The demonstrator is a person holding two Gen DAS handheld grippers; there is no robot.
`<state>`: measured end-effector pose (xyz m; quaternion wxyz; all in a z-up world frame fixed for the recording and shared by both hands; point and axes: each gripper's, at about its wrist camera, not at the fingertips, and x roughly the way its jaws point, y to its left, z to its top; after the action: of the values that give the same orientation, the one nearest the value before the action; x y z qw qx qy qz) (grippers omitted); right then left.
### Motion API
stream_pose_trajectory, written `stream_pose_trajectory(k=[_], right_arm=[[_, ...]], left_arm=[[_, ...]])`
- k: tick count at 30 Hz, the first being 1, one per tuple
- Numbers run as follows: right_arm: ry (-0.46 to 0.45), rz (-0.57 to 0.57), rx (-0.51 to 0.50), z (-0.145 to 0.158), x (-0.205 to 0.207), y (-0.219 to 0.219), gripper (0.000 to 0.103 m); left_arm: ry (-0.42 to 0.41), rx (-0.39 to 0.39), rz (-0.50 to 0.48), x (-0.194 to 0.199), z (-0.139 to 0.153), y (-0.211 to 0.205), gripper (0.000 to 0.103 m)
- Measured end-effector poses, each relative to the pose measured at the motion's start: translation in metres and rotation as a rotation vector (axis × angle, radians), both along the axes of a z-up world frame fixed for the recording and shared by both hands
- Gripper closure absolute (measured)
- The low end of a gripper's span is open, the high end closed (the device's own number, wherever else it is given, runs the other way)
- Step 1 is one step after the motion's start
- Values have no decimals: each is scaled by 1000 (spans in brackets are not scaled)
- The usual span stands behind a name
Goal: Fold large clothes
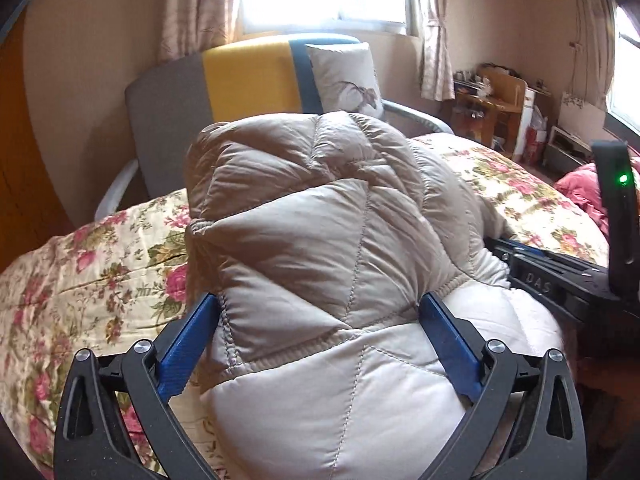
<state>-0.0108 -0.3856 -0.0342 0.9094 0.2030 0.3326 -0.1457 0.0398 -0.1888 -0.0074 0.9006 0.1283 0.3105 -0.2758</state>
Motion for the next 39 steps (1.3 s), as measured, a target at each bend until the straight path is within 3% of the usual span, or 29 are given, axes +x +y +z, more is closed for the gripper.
stream_pose_trajectory(k=[6, 9, 14, 20, 27, 31, 36, 39], right_arm=[[0, 32, 61, -3, 3, -13, 85], [5, 37, 70, -5, 6, -16, 84], [61, 28, 86, -12, 28, -27, 85], [94, 8, 75, -29, 58, -39, 85], [65, 0, 52, -33, 61, -37, 85], [28, 14, 45, -30, 52, -35, 85], [-9, 18, 19, -22, 41, -30, 83], [-16, 47, -10, -11, 33, -26, 79]], left_arm=[[-4, 6, 56, 41, 29, -19, 4], [-23, 129, 65, 69, 26, -50, 4], [-29, 311, 69, 101, -14, -86, 3], [76, 243, 113, 137, -50, -89, 3], [69, 208, 124, 143, -61, -85, 3], [34, 170, 107, 114, -41, -65, 4], [54, 36, 16, 53, -14, -30, 4], [45, 48, -15, 23, -18, -24, 4]])
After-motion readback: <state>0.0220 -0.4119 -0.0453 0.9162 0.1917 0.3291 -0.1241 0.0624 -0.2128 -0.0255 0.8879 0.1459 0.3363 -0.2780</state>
